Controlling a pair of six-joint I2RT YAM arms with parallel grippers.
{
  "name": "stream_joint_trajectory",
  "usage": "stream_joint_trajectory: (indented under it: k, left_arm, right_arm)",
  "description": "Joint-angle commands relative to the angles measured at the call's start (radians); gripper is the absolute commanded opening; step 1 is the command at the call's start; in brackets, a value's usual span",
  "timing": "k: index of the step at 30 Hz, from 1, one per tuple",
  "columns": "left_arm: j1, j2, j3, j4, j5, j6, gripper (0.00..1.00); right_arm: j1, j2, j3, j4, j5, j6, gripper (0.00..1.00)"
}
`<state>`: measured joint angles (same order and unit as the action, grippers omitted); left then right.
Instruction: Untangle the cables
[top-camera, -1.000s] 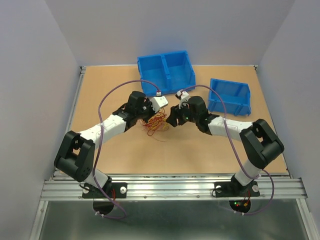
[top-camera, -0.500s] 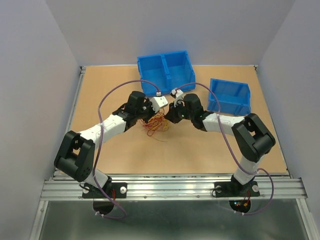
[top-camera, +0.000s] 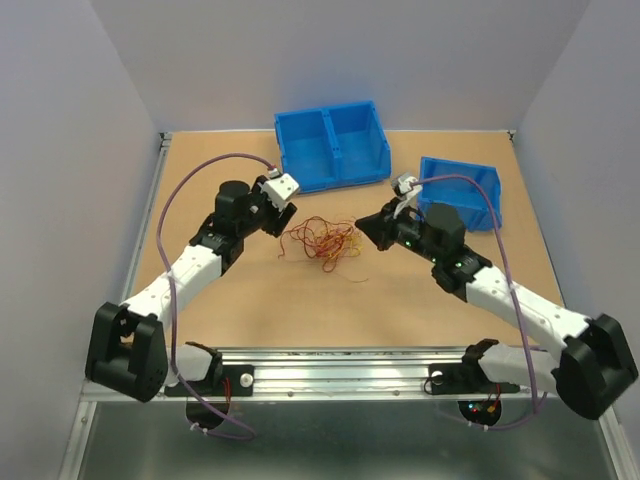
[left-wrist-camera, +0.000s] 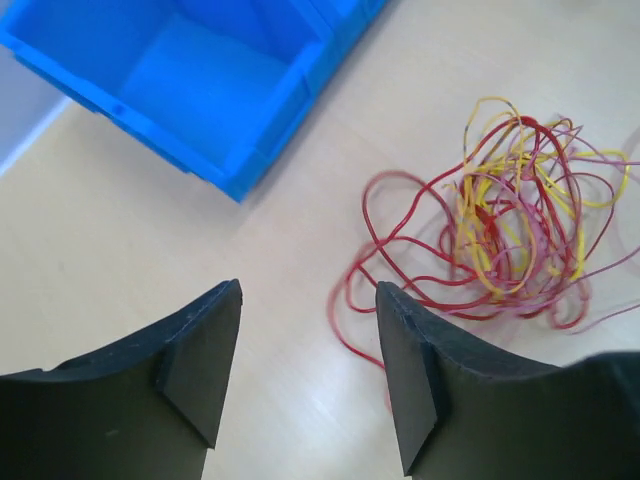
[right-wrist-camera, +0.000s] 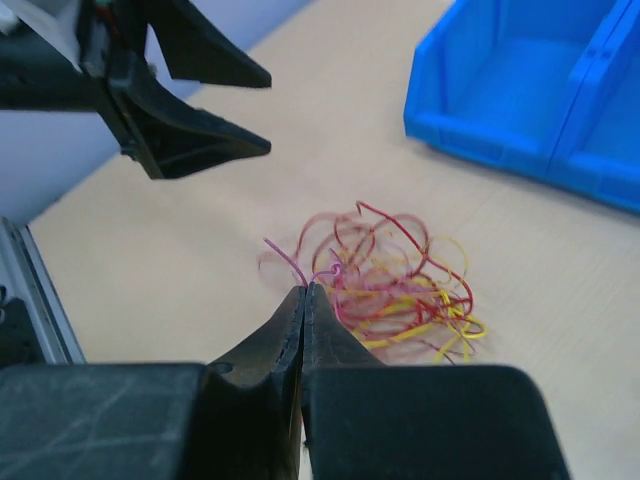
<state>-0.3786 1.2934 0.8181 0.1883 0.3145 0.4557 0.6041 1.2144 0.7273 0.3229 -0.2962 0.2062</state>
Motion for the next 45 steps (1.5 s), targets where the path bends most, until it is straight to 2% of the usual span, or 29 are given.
stream_joint_trajectory:
  k: [1, 5, 6, 8, 9, 16, 23, 31, 34, 35, 37, 39, 44, 45]
  left_arm:
    - [0.006, -0.124, -0.048, 0.134, 0.044, -0.029, 0.71]
    - [0.006, -0.189, -0.088, 0.143, 0.200, -0.002, 0.75]
    - [0.006, -0.198, -0.099, 0.128, 0.307, 0.021, 0.77]
    - [0.001, -0.209, -0.105, 0.099, 0.442, 0.044, 0.86]
    - [-0.006, -0.210, -0.106, 0.097, 0.468, 0.060, 0.91]
    - [-0.048, -0.171, -0.135, 0.244, 0.505, 0.022, 0.92]
    - [-0.091, -0.004, -0.065, 0.408, 0.459, -0.113, 0.96]
    - [-0.131, 0.144, 0.036, 0.465, 0.491, -0.167, 0.87]
    - [-0.138, 0.164, 0.058, 0.490, 0.512, -0.192, 0.70]
    - [-0.138, 0.170, 0.059, 0.494, 0.520, -0.192, 0.57]
    - [-0.138, 0.172, 0.058, 0.494, 0.531, -0.193, 0.52]
    - [-0.138, 0.165, 0.053, 0.496, 0.547, -0.198, 0.55]
    - [-0.149, 0.135, 0.032, 0.507, 0.577, -0.198, 0.77]
    - [-0.163, 0.136, 0.032, 0.508, 0.584, -0.201, 0.77]
  right_arm:
    - [0.008, -0.179, -0.095, 0.079, 0.045, 0.053, 0.01]
    - [0.008, -0.266, -0.127, 0.110, 0.028, 0.085, 0.01]
    - [0.008, -0.273, -0.126, 0.123, 0.019, 0.093, 0.01]
    - [0.008, -0.262, -0.100, 0.146, 0.002, 0.110, 0.00]
    - [0.008, -0.244, -0.083, 0.151, -0.012, 0.116, 0.01]
    - [0.014, -0.155, 0.017, 0.240, -0.037, 0.165, 0.01]
    - [0.037, -0.116, 0.070, 0.315, -0.067, 0.193, 0.01]
    - [0.043, -0.125, 0.101, 0.335, -0.064, 0.203, 0.01]
    - [0.043, -0.128, 0.100, 0.337, -0.061, 0.199, 0.01]
    - [0.045, -0.128, 0.096, 0.337, -0.057, 0.194, 0.00]
    - [0.045, -0.136, 0.084, 0.337, -0.049, 0.191, 0.01]
    - [0.043, -0.145, 0.069, 0.337, -0.038, 0.191, 0.00]
    - [0.043, -0.151, 0.069, 0.343, -0.035, 0.197, 0.01]
    - [0.043, -0.145, 0.072, 0.343, -0.041, 0.202, 0.01]
